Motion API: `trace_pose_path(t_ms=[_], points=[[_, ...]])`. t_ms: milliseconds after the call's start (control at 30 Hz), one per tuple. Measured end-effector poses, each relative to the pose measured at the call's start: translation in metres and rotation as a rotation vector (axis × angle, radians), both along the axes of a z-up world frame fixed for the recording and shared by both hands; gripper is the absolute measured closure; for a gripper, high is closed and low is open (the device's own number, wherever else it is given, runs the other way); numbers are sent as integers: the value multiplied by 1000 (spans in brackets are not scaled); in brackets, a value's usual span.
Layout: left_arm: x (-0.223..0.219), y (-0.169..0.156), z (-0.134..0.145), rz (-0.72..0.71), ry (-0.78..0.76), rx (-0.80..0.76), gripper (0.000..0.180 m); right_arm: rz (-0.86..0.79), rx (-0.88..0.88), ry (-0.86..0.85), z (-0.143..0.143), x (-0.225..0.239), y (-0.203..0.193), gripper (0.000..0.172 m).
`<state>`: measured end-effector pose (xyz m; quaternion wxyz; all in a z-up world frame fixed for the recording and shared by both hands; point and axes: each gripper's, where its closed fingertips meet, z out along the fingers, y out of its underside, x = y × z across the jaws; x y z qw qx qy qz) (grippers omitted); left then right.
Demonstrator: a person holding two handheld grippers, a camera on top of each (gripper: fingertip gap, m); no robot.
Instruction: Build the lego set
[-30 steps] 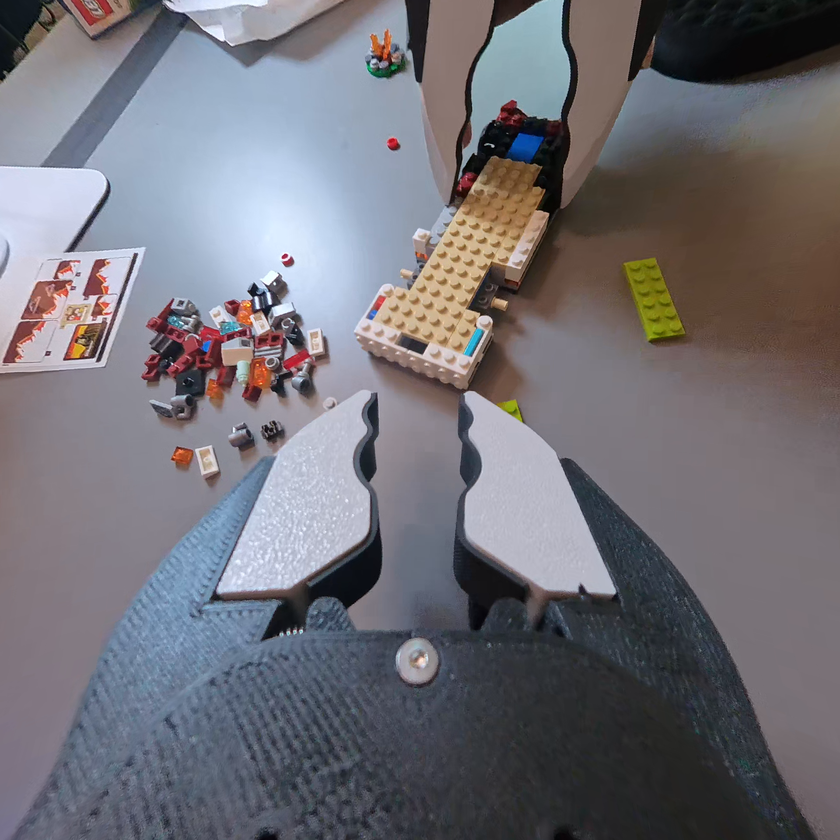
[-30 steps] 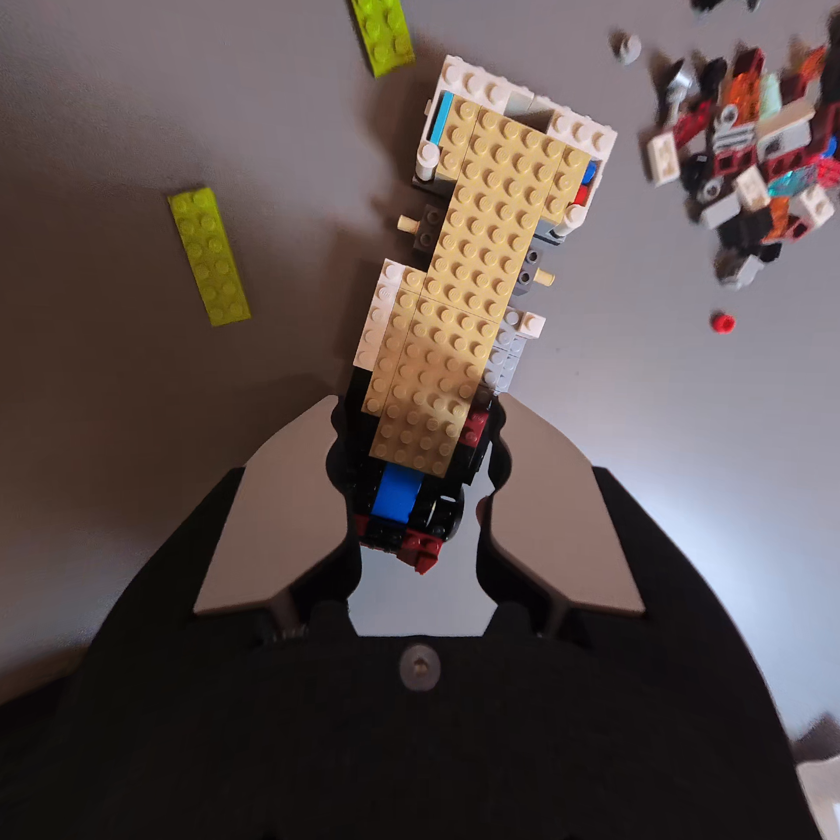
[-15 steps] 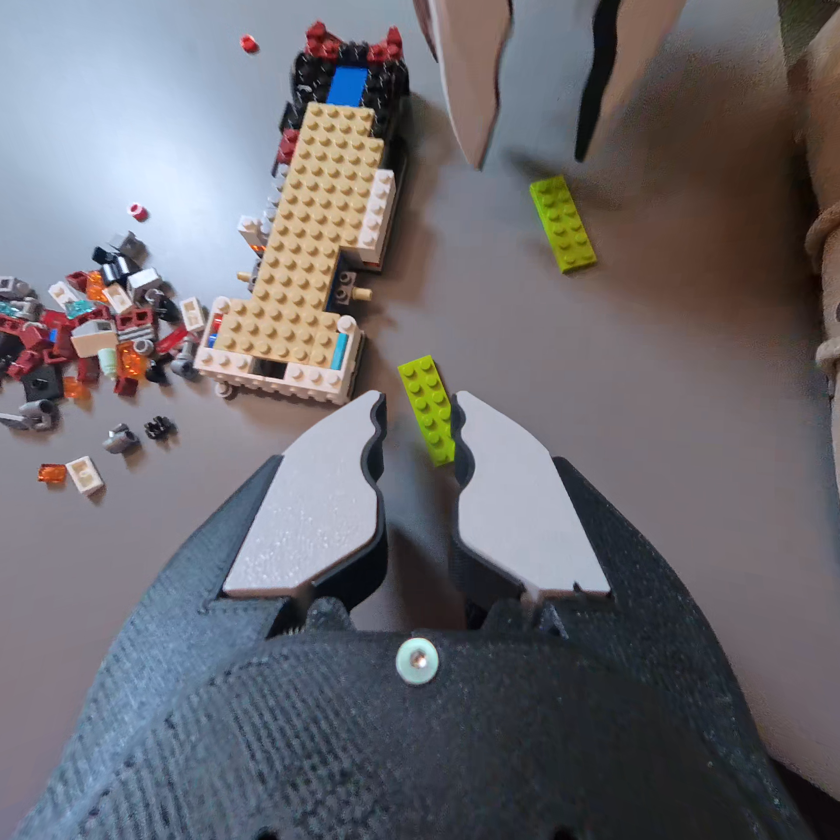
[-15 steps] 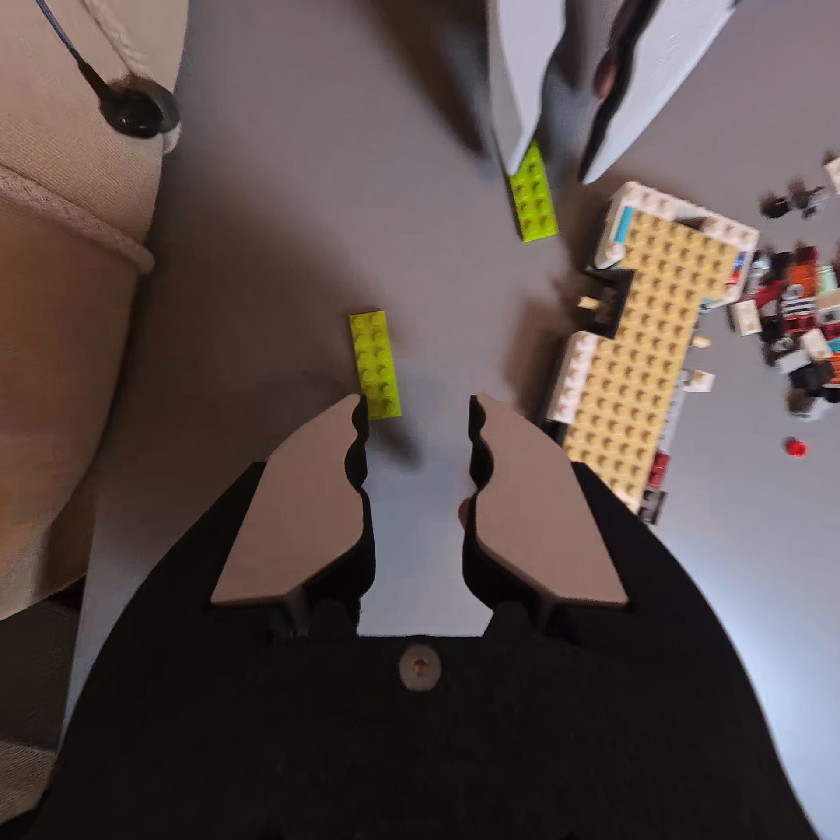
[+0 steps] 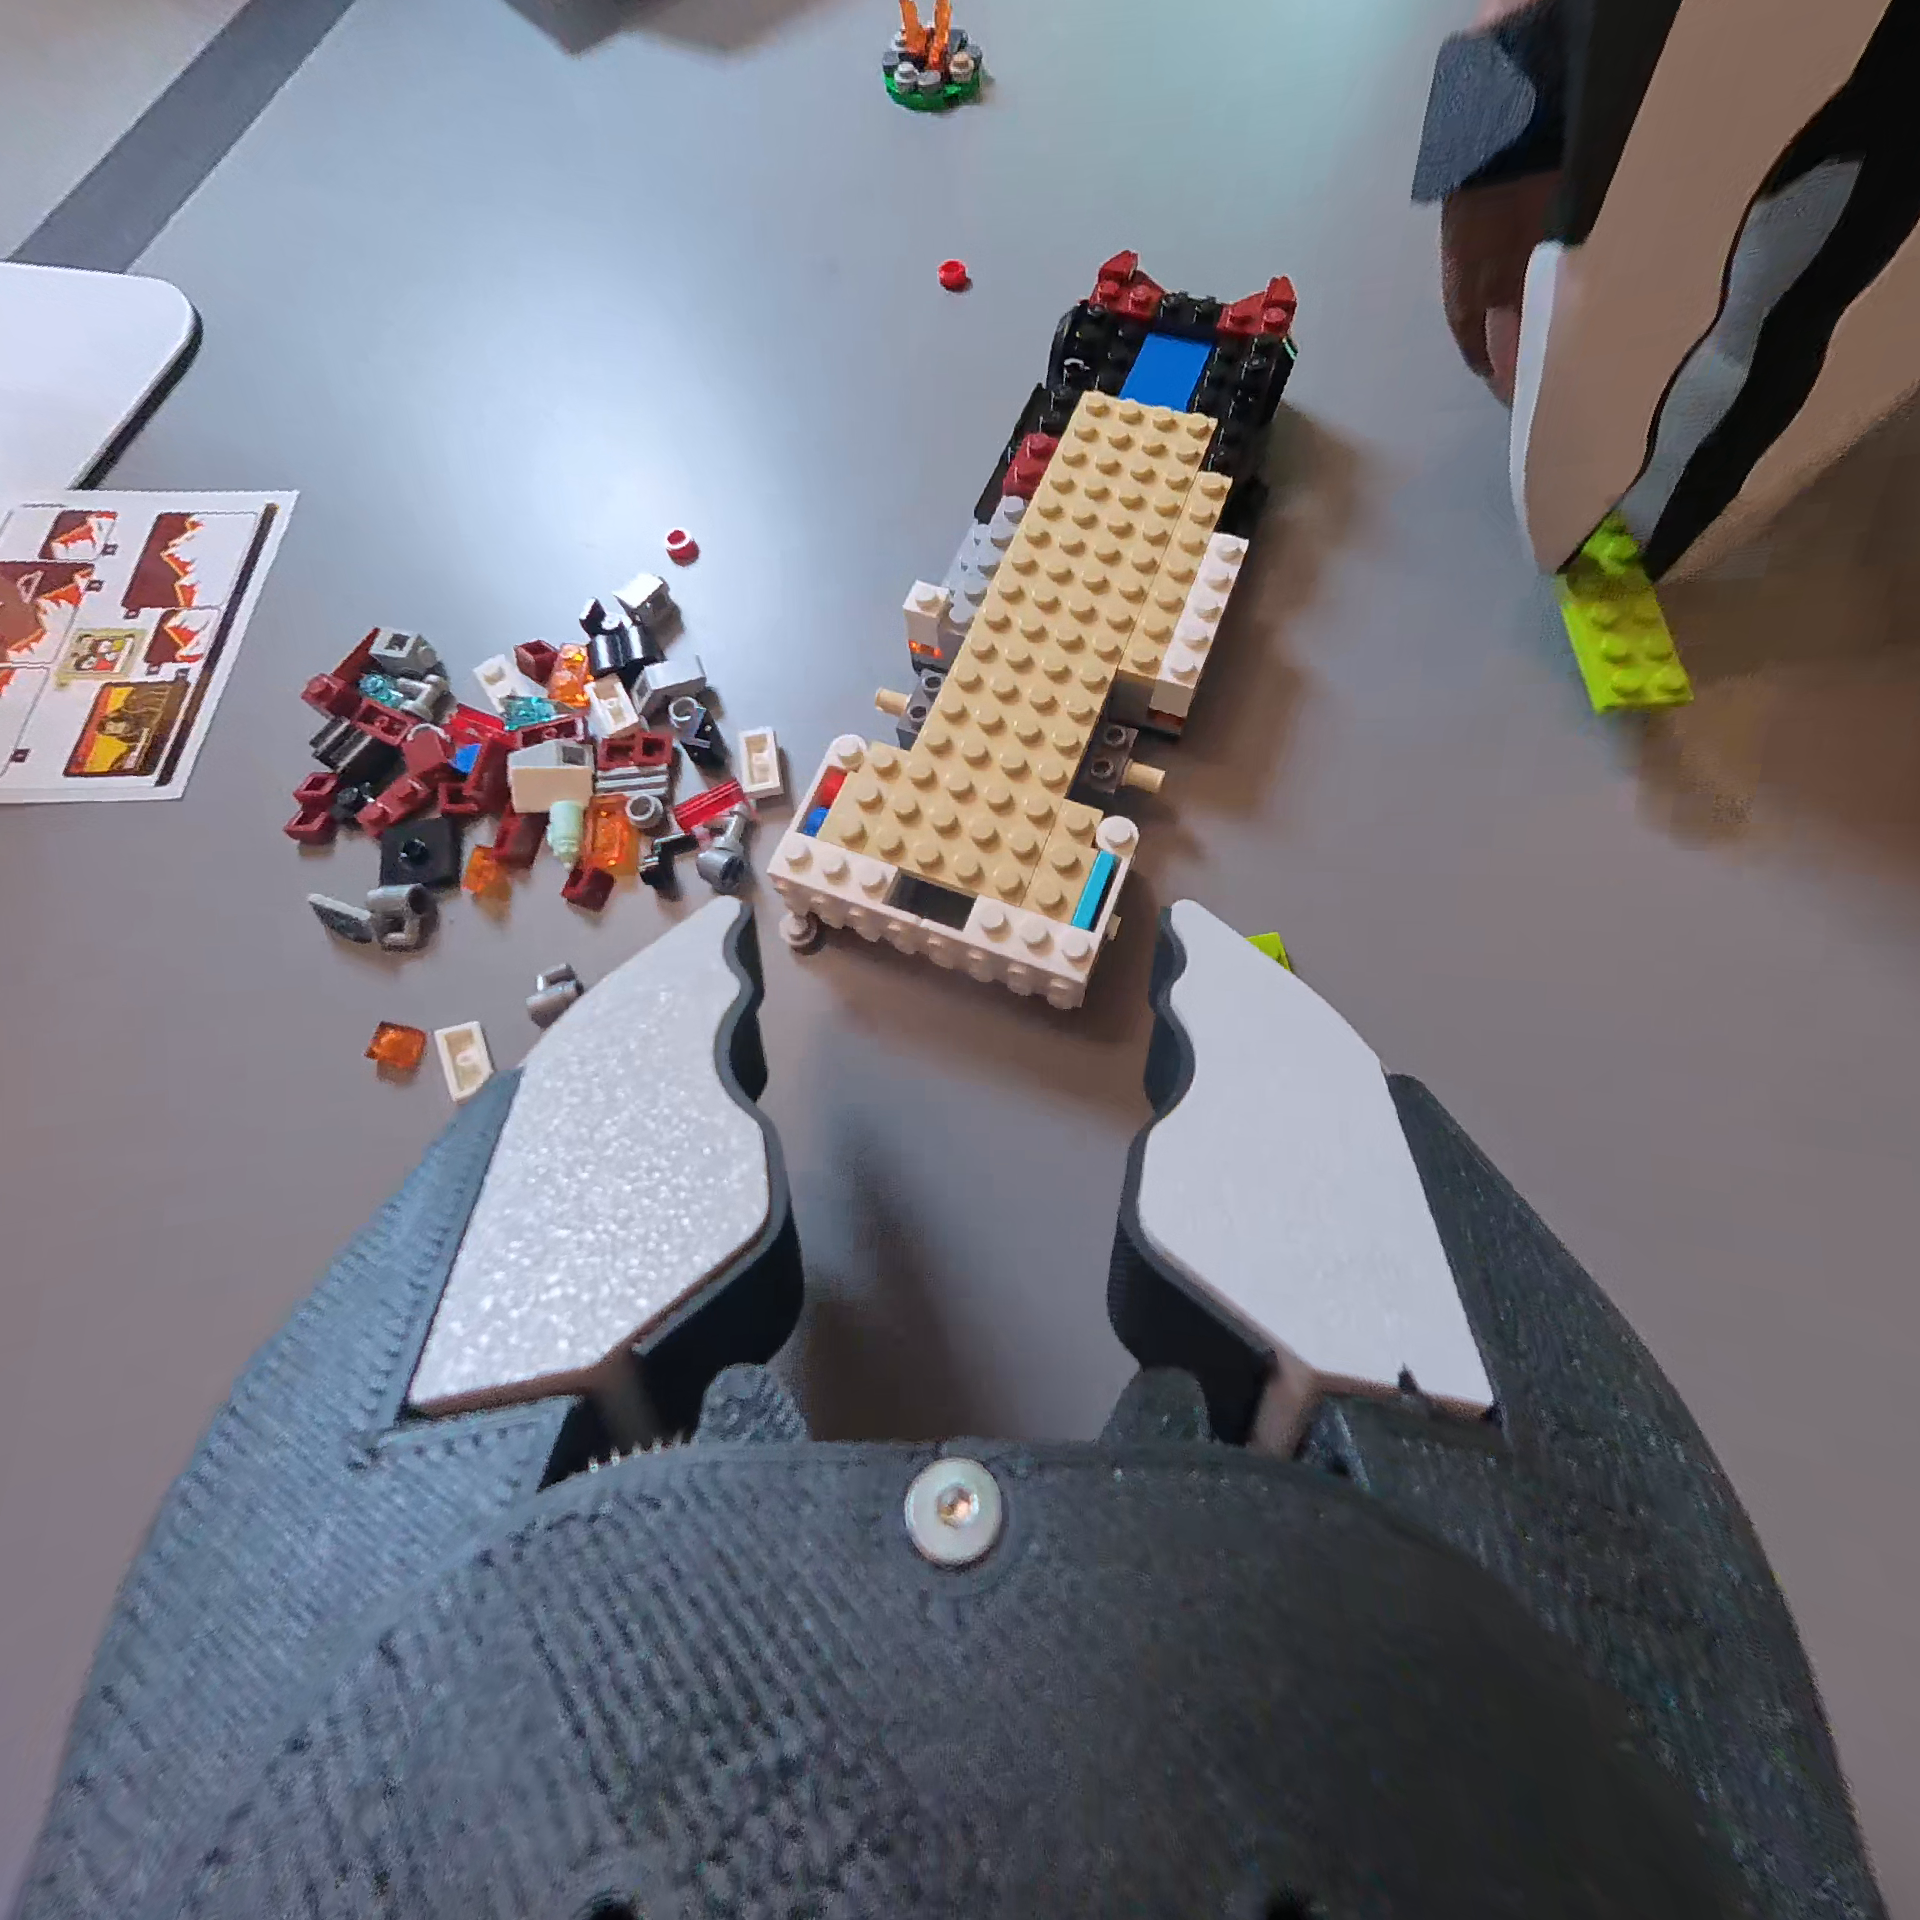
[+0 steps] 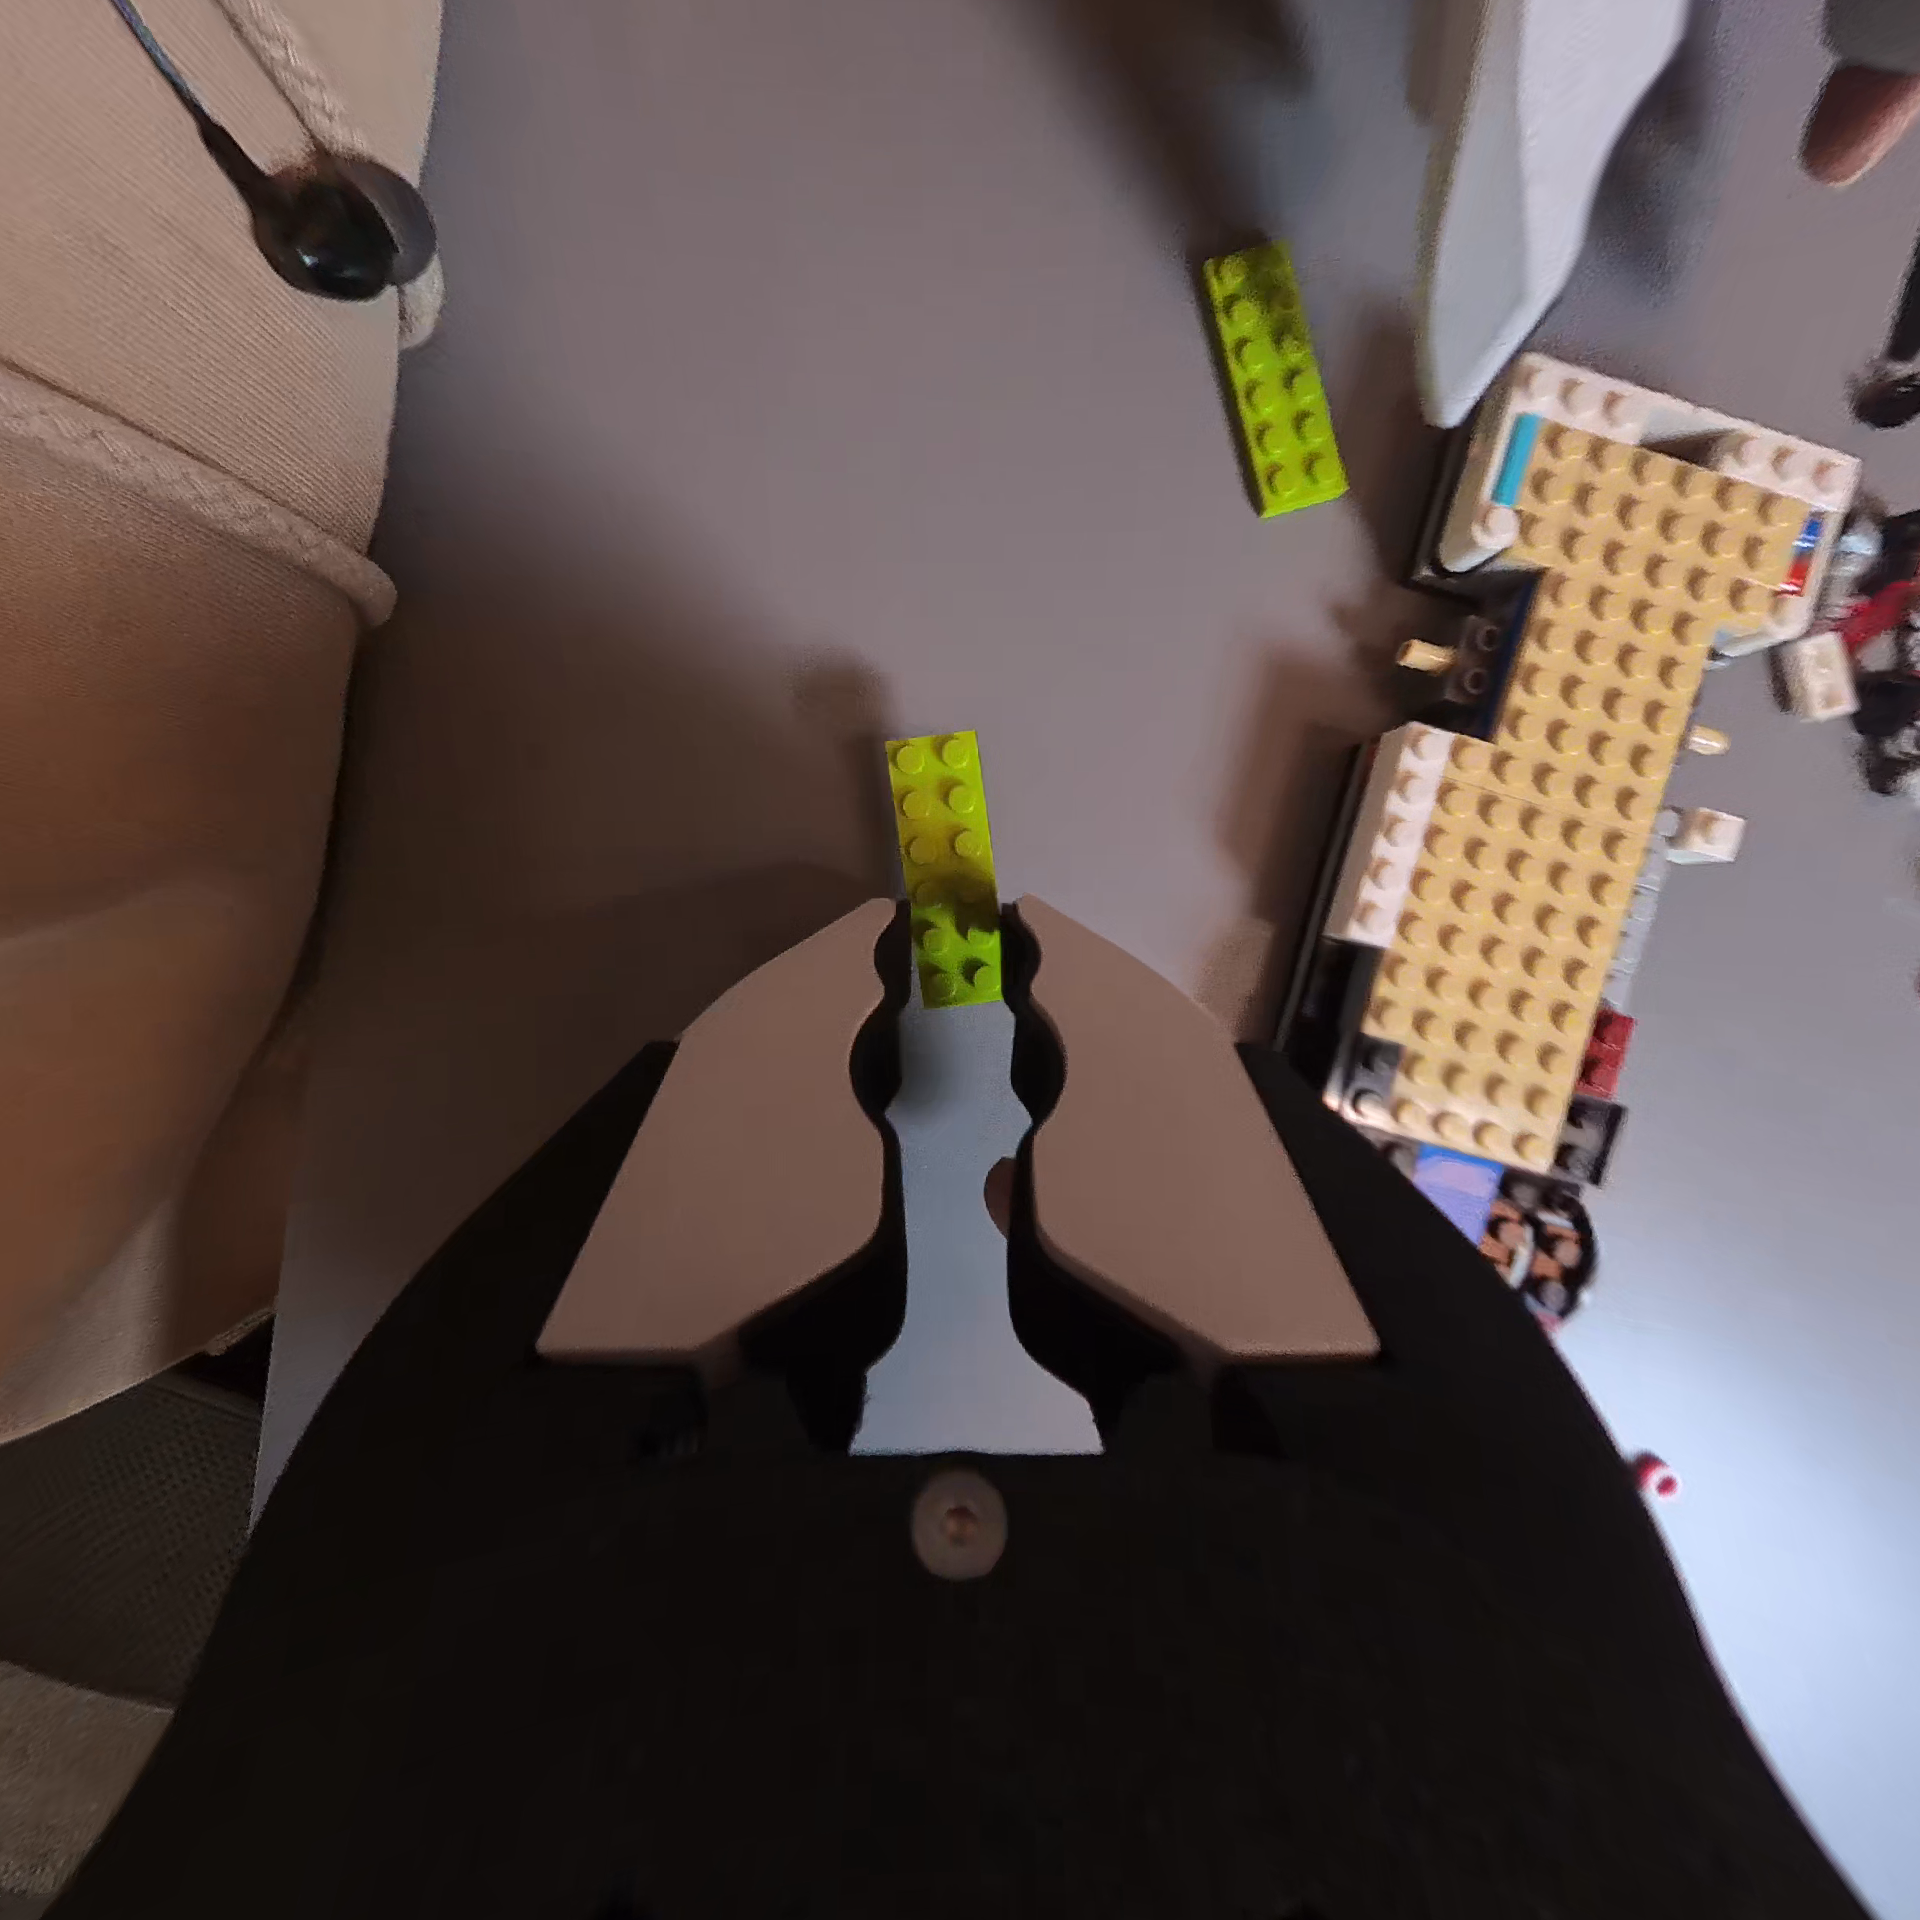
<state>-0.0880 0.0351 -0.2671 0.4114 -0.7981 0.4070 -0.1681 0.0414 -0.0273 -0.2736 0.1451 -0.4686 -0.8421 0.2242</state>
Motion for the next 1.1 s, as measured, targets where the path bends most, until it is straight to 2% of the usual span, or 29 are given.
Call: trace_pose_path(t_ms=[233, 433, 767, 1100], points=[[12, 5, -12, -73, 55, -39, 97, -127, 53, 120, 50, 4, 53, 156], [12, 10, -17, -67, 97, -17, 106, -171, 80, 152, 70, 0, 89, 156], [11, 3, -17, -50, 109, -10, 107, -204, 50, 91, 52, -9, 119, 156], [8, -1, -17, -15, 110, -7, 107, -219, -8, 8, 23, -18, 110, 156]])
